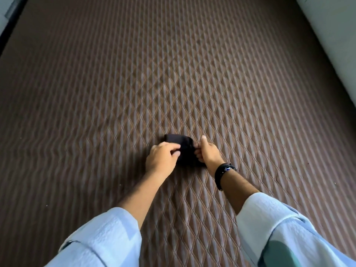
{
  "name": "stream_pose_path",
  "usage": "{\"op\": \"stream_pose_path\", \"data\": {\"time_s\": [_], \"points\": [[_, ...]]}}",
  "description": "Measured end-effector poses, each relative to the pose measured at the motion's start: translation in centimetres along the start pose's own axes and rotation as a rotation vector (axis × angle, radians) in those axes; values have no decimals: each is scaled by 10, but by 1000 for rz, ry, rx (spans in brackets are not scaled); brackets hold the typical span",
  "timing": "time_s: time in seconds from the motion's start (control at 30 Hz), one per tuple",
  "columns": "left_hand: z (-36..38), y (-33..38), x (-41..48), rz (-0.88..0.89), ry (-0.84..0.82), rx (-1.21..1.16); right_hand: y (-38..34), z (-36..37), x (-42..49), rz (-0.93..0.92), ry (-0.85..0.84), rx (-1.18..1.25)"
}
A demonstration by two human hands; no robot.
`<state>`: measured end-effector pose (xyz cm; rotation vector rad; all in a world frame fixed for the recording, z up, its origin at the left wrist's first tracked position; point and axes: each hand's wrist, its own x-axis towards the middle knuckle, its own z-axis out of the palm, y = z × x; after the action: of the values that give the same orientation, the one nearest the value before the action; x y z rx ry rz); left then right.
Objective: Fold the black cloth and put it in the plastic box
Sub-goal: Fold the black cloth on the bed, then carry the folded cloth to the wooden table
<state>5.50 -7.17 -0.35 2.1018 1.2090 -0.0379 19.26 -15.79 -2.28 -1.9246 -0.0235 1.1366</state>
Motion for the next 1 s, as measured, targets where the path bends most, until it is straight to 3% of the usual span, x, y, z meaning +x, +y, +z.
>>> {"op": "stream_pose_path", "data": {"time_s": [0.07, 0.13, 0.2, 0.27, 0.33, 0.4, 0.5, 0.6, 0.87, 1.0], "points": [[5, -12, 0, 102, -79, 95, -3, 5, -2, -23, -9, -90], [7, -14, 3, 140, -59, 34, -4, 9, -4, -78, 20, -297], [6, -11, 4, 16, 70, -119, -5, 9, -9, -97, 36, -336], [-1, -2, -2, -254, 114, -333, -5, 2, -21, -45, -61, -65], [-4, 11, -11, -467, -85, -648, -6, -10, -37, -22, -183, 224], [-10, 32, -26, -531, -300, -939, -10, -28, -58, -53, -189, 352], [-24, 79, -48, -459, -275, -1128, -25, -65, -97, -73, -168, 410], [-46, 146, -79, -285, -222, -1084, -42, -117, -150, -85, -179, 321], [-78, 312, -212, 184, -592, -702, -69, -292, -348, -290, 181, 312], [-77, 378, -312, 341, -778, -717, -30, -357, -478, -324, 366, 383]]}}
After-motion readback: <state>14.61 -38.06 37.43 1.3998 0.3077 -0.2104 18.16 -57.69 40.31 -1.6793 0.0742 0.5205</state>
